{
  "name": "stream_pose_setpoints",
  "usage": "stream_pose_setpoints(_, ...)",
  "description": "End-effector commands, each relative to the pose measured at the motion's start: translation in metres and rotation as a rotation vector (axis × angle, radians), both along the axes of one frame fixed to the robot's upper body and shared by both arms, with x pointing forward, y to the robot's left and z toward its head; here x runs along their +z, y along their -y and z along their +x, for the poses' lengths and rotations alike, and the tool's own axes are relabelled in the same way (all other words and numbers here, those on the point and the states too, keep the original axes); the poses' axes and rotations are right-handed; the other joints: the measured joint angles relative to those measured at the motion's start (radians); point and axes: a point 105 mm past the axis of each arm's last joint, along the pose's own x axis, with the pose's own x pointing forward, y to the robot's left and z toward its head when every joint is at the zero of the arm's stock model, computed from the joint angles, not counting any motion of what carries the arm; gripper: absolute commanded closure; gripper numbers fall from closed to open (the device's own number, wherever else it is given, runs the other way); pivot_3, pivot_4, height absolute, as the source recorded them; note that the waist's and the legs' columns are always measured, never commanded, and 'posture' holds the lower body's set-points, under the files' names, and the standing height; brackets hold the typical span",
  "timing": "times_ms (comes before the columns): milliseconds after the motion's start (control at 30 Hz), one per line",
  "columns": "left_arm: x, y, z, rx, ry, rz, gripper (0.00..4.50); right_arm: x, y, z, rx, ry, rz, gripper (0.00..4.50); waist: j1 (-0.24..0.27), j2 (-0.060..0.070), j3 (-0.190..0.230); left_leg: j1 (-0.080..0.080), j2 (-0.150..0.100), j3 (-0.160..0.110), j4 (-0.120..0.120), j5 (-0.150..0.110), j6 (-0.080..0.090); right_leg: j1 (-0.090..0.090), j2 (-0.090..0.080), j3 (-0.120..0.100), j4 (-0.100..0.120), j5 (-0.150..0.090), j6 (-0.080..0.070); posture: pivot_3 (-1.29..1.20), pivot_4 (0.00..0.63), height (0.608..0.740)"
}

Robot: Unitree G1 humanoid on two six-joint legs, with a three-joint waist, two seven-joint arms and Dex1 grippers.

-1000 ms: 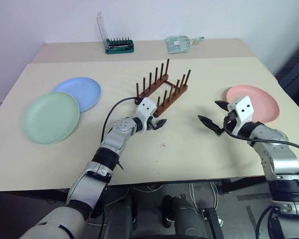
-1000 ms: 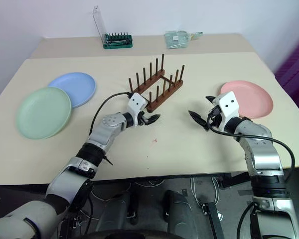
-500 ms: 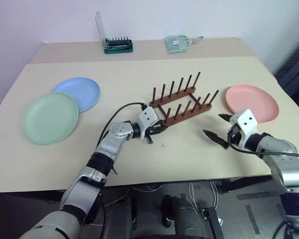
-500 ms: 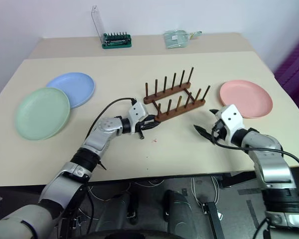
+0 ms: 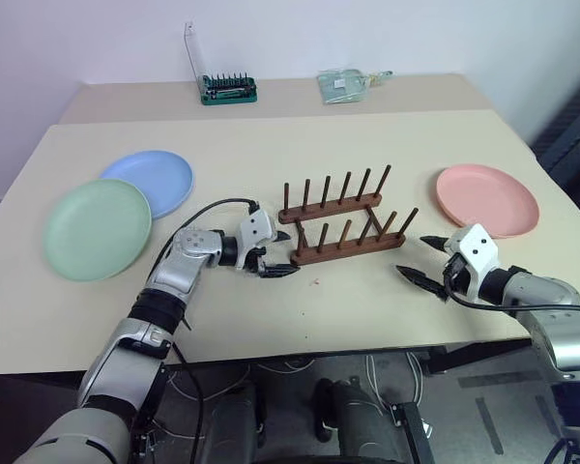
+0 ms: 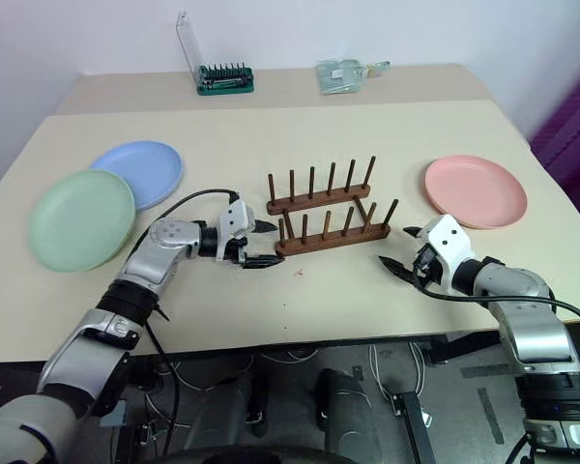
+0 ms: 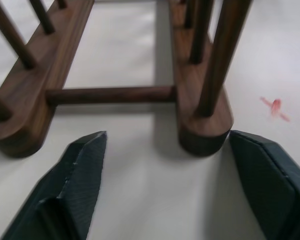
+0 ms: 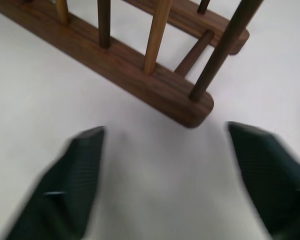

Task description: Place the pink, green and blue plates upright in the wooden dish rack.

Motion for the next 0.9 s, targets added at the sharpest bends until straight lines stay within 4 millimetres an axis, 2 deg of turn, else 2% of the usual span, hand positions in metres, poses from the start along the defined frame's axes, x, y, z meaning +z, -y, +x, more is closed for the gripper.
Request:
stream_pose_setpoints(33, -0.008, -0.025, -0.011, 0.071, -0.104, 0.0, 1.42, 0.007, -0.003, -0.006, 0.047, 0.003, -0.016, 2.84, -0.005, 0.0, 0.0, 0.0, 0.0, 0.0, 0.0, 0.0, 0.0, 0.0, 0.0, 0.0, 0.0, 0.0, 0.0, 0.0, 0.15, 0.73)
stream_pose_setpoints(133, -0.007, -0.027, -0.032, 0.033, -0.153, -0.005, 2.82, -0.001, -0.012, -0.012, 0.099, -0.037, -0.029, 4.49, -0.007, 0.001, 0.0, 0.001, 0.001, 0.0, -0.001, 0.0, 0.0, 0.0, 0.001, 0.0, 0.001, 0.0, 0.0, 0.0, 0.15, 0.73)
stream_pose_setpoints(167, -0.009, -0.024, -0.041, 0.006, -0.166, 0.009, 3.39, -0.003, -0.014, -0.012, 0.105, -0.04, -0.034, 4.5, -0.007, 0.001, 0.0, 0.001, 0.001, 0.0, -0.001, 0.0, 0.0, 0.0, 0.001, 0.0, 0.001, 0.0, 0.0, 0.0, 0.15, 0.73)
stream_pose_setpoints(233, -0.014, -0.007, -0.06, -0.075, -0.153, 0.043, 4.37, -0.008, -0.023, -0.007, 0.11, -0.047, -0.039, 4.5, -0.006, 0.001, -0.001, 0.001, 0.001, 0.0, -0.001, 0.0, 0.0, 0.0, 0.0, 0.0, 0.0, -0.002, -0.003, 0.0, 0.15, 0.73)
stream_pose_setpoints(333, -0.016, 0.021, -0.075, -0.14, -0.107, 0.059, 4.47, -0.017, -0.028, 0.005, 0.092, -0.055, -0.093, 4.5, 0.008, 0.003, -0.002, 0.001, 0.001, 0.0, 0.0, 0.0, 0.0, 0.001, -0.001, 0.001, 0.0, -0.003, -0.004, 0.0, 0.15, 0.73)
stream_pose_setpoints(400, -0.017, 0.04, -0.073, -0.115, -0.066, 0.055, 4.47, -0.021, -0.032, 0.016, 0.076, -0.031, -0.146, 4.5, 0.016, 0.003, -0.002, 0.001, 0.0, 0.0, 0.001, 0.0, 0.0, 0.002, -0.002, 0.001, 0.0, -0.003, -0.004, 0.0, 0.15, 0.73)
stream_pose_setpoints(467, -0.022, 0.048, -0.067, -0.077, -0.03, 0.08, 4.47, -0.02, -0.035, 0.026, 0.054, -0.001, -0.167, 4.5, 0.024, 0.003, -0.002, 0.001, 0.0, 0.0, 0.002, 0.0, 0.0, 0.003, -0.002, 0.001, -0.001, -0.003, -0.004, 0.0, 0.15, 0.73)
stream_pose_setpoints(600, -0.04, 0.049, -0.044, 0.073, 0.042, 0.161, 4.47, -0.02, -0.048, 0.042, 0.037, 0.043, -0.193, 4.5, 0.034, 0.004, -0.005, 0.001, -0.001, -0.001, 0.003, 0.0, 0.0, 0.004, -0.001, 0.001, 0.0, -0.002, -0.004, 0.0, 0.15, 0.73)
stream_pose_setpoints(733, -0.042, 0.045, -0.023, 0.222, 0.059, 0.158, 4.47, -0.02, -0.054, 0.055, 0.011, 0.073, -0.211, 4.5, 0.033, 0.004, -0.006, 0.004, 0.001, -0.003, 0.008, -0.001, 0.001, 0.009, -0.001, 0.0, 0.0, -0.002, -0.003, 0.0, 0.15, 0.73)
stream_pose_setpoints(833, -0.044, 0.027, 0.005, 0.384, 0.111, 0.208, 4.47, -0.017, -0.056, 0.069, -0.03, 0.111, -0.223, 4.5, 0.029, 0.004, -0.007, 0.01, 0.002, -0.003, 0.009, -0.002, 0.001, 0.015, -0.001, -0.001, 0.0, -0.002, -0.003, 0.0, 0.15, 0.73)
stream_pose_setpoints(900, -0.043, 0.02, 0.014, 0.437, 0.123, 0.218, 4.47, -0.015, -0.055, 0.075, -0.053, 0.123, -0.224, 4.5, 0.022, 0.005, -0.007, 0.012, 0.003, -0.004, 0.009, -0.003, -0.002, 0.018, -0.001, -0.003, -0.001, -0.002, -0.003, 0.0, 0.15, 0.73)
